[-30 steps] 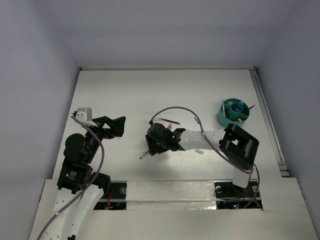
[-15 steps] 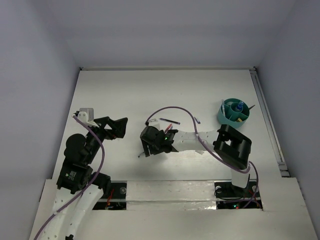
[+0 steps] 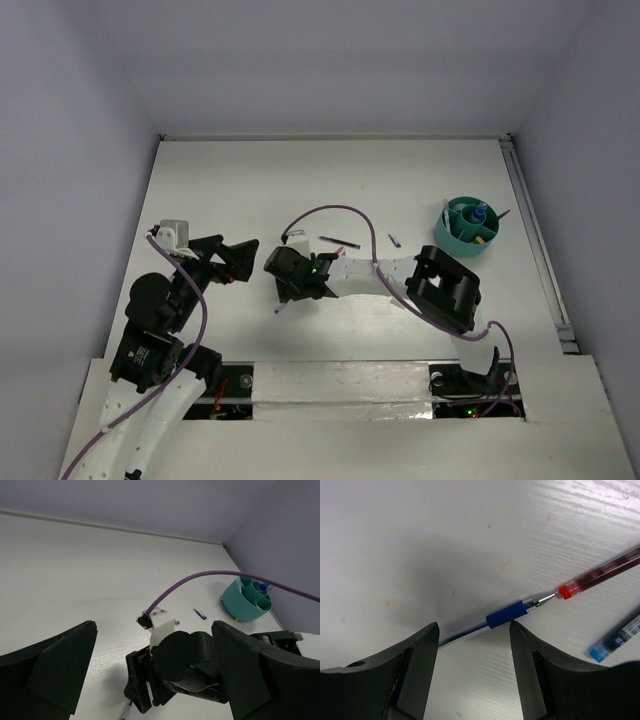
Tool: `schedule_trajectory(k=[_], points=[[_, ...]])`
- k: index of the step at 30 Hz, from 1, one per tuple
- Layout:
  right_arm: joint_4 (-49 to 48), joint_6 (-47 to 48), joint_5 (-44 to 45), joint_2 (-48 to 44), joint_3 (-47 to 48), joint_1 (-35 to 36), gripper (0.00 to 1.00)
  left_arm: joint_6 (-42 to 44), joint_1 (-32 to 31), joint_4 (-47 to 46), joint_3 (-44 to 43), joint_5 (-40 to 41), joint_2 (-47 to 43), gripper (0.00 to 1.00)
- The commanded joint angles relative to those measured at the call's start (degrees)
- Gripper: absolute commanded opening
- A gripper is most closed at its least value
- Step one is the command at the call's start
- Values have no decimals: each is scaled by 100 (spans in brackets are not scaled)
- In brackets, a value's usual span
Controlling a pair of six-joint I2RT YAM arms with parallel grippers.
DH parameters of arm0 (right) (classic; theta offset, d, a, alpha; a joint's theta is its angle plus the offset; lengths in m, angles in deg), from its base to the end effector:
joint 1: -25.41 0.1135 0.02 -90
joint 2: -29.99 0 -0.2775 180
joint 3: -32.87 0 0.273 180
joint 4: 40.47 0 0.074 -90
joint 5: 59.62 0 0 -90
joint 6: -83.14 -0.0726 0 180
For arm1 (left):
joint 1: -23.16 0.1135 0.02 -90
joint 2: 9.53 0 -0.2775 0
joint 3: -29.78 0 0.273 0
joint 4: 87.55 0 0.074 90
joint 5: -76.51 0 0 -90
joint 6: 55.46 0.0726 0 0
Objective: Sort the stationery into containers
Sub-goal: Pick up the pen from the center of the board.
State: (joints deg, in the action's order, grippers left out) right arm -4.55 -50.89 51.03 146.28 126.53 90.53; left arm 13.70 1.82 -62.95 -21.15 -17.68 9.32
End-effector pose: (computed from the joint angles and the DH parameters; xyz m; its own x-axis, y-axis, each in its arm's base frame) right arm 0.2205 0.4147 0.1362 -0.7943 -0.1668 -0.5842 -0.3052 0.9410 0.1463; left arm 0.1228 -0.0537 0.3672 -0.0398 -0.3654 -0.9300 0.4454 0.8267 -0.3438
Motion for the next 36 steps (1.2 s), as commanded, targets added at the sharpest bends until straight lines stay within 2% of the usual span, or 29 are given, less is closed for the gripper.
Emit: schedule_trajectory(k=[1, 6, 7, 9, 10, 15, 18, 22, 27, 30, 33, 34, 36], points=[[357, -176, 317, 447, 304, 9, 63, 45, -89, -215, -8, 41, -83, 99], [701, -176, 625, 719, 569, 9, 60, 36, -142, -206, -8, 58, -127, 99], [640, -193, 634, 720, 552, 9, 54, 36, -142, -206, -8, 76, -136, 99], [622, -167, 643, 824, 604, 9, 48, 36, -142, -188, -17, 84, -136, 99], [709, -167, 669, 877, 656, 9, 41, 36, -142, -179, -26, 102, -136, 99], [789, -123, 766, 1018, 763, 9, 25, 27, -142, -127, -61, 234, -162, 99], [833, -62, 836, 1045, 762, 9, 23, 1, -142, -118, -70, 330, -171, 99], [868, 70, 950, 1071, 841, 9, 0, -34, -142, -118, -61, 366, -171, 99], [325, 473, 1047, 624, 763, 9, 0, -122, -142, -100, -70, 542, -145, 99], [-369, 842, 1091, -96, 448, -52, 0, -280, -142, -48, -113, 445, -66, 99], [-1265, 1299, 978, -1071, 52, -105, 0, -517, -142, -30, -96, -20, 39, 98], [-1764, 1553, 916, -1595, -280, -105, 0, -674, -142, -56, -70, -334, 101, 93], [-2153, 1722, 662, -2064, -590, -105, 0, -894, -142, -370, 174, -800, 154, 88]])
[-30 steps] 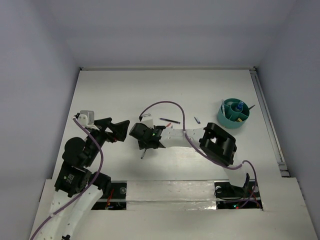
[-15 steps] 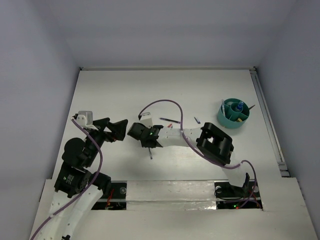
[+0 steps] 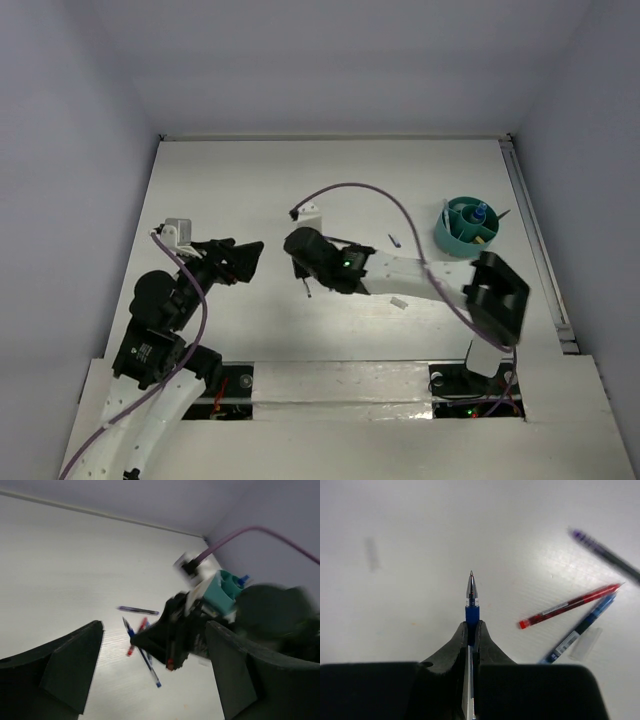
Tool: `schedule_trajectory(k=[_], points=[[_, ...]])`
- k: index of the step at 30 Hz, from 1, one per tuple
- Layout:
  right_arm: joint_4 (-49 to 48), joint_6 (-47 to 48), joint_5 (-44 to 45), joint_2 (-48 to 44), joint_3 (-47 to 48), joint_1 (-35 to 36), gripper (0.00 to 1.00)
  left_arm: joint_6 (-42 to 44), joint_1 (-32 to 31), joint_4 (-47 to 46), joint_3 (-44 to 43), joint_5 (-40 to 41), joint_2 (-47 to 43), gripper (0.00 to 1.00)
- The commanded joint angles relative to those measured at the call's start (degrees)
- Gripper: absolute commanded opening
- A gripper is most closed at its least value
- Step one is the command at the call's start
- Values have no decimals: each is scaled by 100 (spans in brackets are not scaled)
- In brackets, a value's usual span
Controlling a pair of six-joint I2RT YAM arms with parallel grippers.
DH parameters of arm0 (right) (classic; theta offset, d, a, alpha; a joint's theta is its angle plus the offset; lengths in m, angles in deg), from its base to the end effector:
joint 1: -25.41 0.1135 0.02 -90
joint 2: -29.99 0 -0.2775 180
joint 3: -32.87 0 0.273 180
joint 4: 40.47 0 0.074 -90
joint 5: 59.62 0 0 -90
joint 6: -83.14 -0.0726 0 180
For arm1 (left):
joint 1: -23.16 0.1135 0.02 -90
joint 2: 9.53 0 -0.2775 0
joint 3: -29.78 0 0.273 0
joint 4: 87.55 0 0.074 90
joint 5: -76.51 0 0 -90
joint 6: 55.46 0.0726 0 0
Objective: Sort the stationery into containers
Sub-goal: Pick up the pen from the center of the board.
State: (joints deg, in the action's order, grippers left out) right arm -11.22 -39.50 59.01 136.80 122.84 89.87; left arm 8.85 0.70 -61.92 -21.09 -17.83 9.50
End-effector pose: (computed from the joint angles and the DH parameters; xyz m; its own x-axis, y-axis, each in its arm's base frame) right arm 0.2284 0.3974 0.2008 -0.6114 -0.1816 -0.7702 -0.3787 0.9217 0.0834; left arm 0.1228 -0.0567 0.3638 -0.1052 -0.4243 -0.8994 0.4493 0.7866 -0.4236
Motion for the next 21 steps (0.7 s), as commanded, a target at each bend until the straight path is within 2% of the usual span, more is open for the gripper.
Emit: schedule_trajectory(k=[1, 2, 5, 6, 9, 15, 18, 19, 21], points=[[-1610, 732, -251, -1318, -474, -39, 0, -558, -31, -684, 300, -1075, 206, 78], [-1925, 777, -321, -1633, -572, -39, 0, -882, -31, -921, 458, -1713, 250, 74], [-2279, 847, -638, -2022, -906, -39, 0, -1419, -31, -2151, 1135, -2796, 610, 71], [-2393, 847, -752, -2232, -994, -39, 0, -1725, -31, -2685, 1415, -2922, 707, 71], [-2841, 874, -936, -2549, -1258, -39, 0, -1991, -31, -3469, 1751, -3143, 988, 69], [-3439, 839, -1086, -2726, -1601, -39, 0, -2071, -241, -4552, 1919, -3539, 1683, 68], [-3519, 733, -1139, -2726, -1645, -39, 0, -1984, -399, -4580, 1866, -3328, 1754, 53], [-3528, 707, -1131, -2726, -1689, -39, 0, -1966, -400, -4571, 1866, -3241, 1762, 42], [-3519, 663, -1087, -2744, -1716, -39, 0, -1940, -452, -4501, 1849, -3179, 1762, 33]])
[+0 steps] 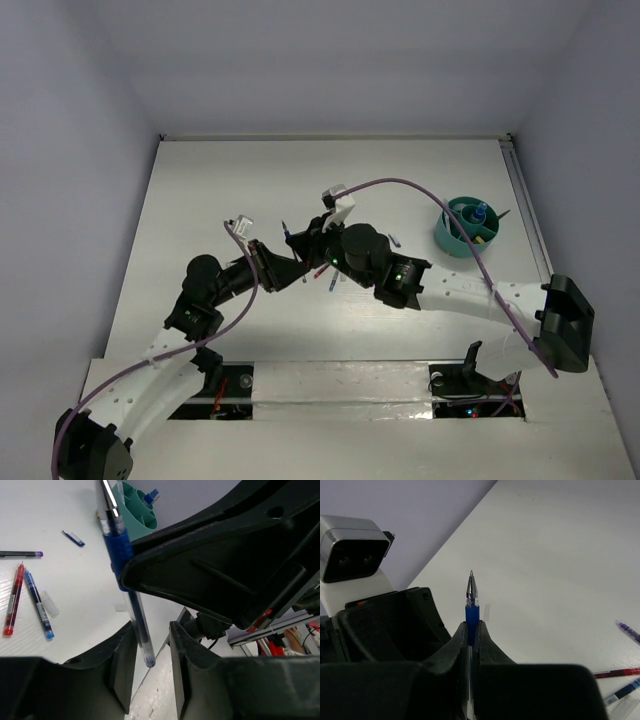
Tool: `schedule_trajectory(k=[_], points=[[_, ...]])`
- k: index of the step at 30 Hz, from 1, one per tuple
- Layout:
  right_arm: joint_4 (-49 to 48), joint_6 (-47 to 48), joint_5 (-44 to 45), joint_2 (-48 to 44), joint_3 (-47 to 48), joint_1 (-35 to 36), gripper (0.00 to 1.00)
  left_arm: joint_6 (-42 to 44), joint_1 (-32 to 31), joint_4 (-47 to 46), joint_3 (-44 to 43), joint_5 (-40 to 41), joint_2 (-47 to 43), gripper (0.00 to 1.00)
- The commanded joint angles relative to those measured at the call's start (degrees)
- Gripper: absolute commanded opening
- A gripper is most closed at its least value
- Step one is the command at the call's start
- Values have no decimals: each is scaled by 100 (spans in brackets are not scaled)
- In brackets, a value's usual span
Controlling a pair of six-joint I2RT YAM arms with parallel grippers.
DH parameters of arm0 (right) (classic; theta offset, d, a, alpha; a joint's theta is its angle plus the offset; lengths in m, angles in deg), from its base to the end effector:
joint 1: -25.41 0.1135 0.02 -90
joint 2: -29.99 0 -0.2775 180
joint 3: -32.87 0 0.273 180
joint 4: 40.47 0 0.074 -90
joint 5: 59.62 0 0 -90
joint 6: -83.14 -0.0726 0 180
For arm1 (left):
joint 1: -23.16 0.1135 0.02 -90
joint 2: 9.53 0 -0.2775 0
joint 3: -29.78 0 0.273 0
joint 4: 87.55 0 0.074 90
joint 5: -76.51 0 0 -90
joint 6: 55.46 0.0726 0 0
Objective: Sort the stationery into containers
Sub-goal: Pick up the pen from the center of the board, then close the pen cap on the pen.
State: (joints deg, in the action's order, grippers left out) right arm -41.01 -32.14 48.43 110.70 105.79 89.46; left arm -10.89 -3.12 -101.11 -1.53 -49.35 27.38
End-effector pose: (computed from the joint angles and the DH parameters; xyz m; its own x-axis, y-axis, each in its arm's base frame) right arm 0.1898 0.3386 0.3323 -0.3576 0.1931 -0.9137 -0.6278 0.6746 0.3883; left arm 0.1617 -0.1273 0.2719 -0.5391 -0.3777 -0.7528 0.7053 0.2860 -0.6486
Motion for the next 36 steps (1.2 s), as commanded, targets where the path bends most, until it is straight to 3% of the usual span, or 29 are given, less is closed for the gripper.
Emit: schedule_trajectory(k=[1, 5, 9, 12, 16, 17, 19, 22, 27, 28, 30, 31, 32, 36], points=[[-557, -100, -3, -143, -46, 2, 0, 43, -70, -556, -108, -9, -17, 25], [-505, -144, 138, -222, -37, 2, 0, 69, -123, -476, -90, 35, -34, 10], [-382, -188, 489, -318, -72, 2, 0, 139, -123, -214, -134, 140, -113, 14], [-338, -232, 638, -424, -134, 2, 0, 254, -123, 49, -230, 263, -210, 0], [-197, -232, 630, -503, -160, 2, 0, 456, -123, 402, -380, 544, -464, 0], [-119, -206, 613, -538, -169, 2, 22, 543, -123, 489, -432, 640, -491, 0], [161, -127, 709, -591, -178, 2, 41, 771, -123, 867, -669, 798, -553, 0], [583, -21, 771, -854, -291, -112, 48, 1053, -123, 1508, -1065, 957, -535, 0], [1076, -56, 745, -1766, -862, -568, 44, 1597, -123, 2333, -1950, 835, -333, 0], [1321, -204, 701, -1865, -977, -917, 31, 1747, -123, 2519, -2110, 948, -237, 0], [1761, -433, 404, -1988, -1302, -1437, 15, 2185, -123, 3070, -2505, 1185, -175, 0], [2024, -582, -77, -2050, -1416, -1700, 4, 2318, -123, 3231, -2585, 1395, -149, 0], [2140, -618, -290, -2059, -1530, -2155, 0, 2441, -123, 3337, -2647, 1493, -149, 0], [2702, -557, -477, -1709, -1795, -2843, 0, 2881, -123, 3680, -2595, 1766, -201, 0]])
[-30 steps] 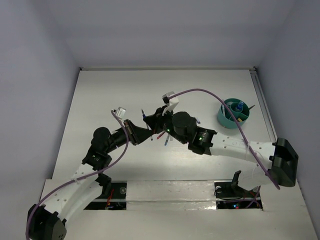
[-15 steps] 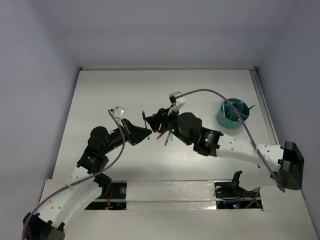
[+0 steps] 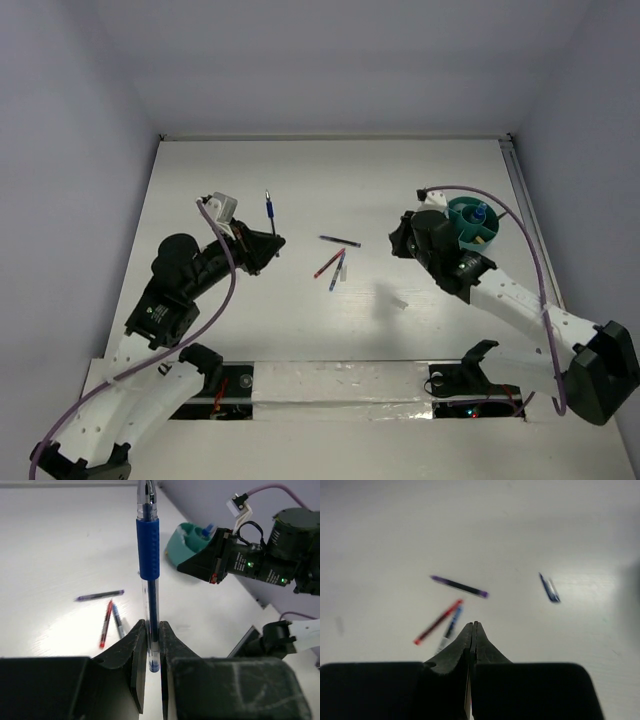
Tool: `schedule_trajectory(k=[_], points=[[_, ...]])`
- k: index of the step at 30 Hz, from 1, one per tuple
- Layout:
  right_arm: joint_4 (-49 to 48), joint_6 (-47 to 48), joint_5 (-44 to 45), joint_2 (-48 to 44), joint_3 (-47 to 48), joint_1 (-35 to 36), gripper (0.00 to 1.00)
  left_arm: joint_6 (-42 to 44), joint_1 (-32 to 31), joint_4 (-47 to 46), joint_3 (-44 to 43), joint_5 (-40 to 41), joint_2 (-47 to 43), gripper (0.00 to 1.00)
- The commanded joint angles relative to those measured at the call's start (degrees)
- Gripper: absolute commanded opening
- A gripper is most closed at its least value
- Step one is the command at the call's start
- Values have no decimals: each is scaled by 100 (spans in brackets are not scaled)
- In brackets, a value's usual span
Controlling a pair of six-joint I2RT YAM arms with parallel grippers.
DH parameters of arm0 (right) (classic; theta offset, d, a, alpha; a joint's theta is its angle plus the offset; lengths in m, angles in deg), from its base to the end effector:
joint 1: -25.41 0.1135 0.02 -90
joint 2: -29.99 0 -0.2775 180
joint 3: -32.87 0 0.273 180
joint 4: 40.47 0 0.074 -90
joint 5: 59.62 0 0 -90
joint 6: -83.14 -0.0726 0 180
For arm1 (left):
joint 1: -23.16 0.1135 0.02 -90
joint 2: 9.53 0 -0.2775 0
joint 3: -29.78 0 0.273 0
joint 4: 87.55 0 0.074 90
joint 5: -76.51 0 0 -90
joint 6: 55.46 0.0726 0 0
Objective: Sort the stationery into containers
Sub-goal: Close the pen cap on the pen.
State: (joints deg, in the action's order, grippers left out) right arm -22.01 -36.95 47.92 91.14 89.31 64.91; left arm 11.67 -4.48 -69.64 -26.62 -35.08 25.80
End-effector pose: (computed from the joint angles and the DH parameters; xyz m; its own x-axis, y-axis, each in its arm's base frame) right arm 0.2376 0.1675 0.2778 -0.4596 0.2407 -0.8549 -0.1876 0.9146 0.3583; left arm 0.1556 -0.1116 0.3799 -0.2491 -0.2775 -0.9279 0.7163 0.5920 -0.3694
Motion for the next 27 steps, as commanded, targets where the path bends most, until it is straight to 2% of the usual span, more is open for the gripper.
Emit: schedule_trajectory(k=[1, 4, 7, 8, 10, 14, 17, 21, 27], points=[[874, -24, -418, 371, -121, -487, 4, 670, 13, 533, 36, 348, -53, 0], [1041, 265, -776, 837, -16, -942, 22, 661, 13, 210, 465, 156, -149, 0], [1033, 345, -1129, 1320, 142, -1077, 30, 626, 13, 235, 485, 137, -132, 0], [980, 389, -1243, 1460, 256, -1077, 36, 617, 13, 200, 512, 93, -167, 0], [919, 398, -1411, 1900, 371, -1077, 39, 591, 13, 199, 556, 137, -289, 0], [358, 250, -1569, 2515, 468, -1138, 53, 547, 13, 182, 626, 207, -536, 0], [-64, 100, -1508, 2815, 477, -1138, 55, 538, 13, 164, 635, 207, -624, 0], [-189, -41, -1008, 3122, 582, -1269, 55, 547, 13, 182, 635, 225, -650, 0], [-514, -243, -893, 3430, 521, -1559, 55, 547, 13, 173, 635, 225, -677, 0]])
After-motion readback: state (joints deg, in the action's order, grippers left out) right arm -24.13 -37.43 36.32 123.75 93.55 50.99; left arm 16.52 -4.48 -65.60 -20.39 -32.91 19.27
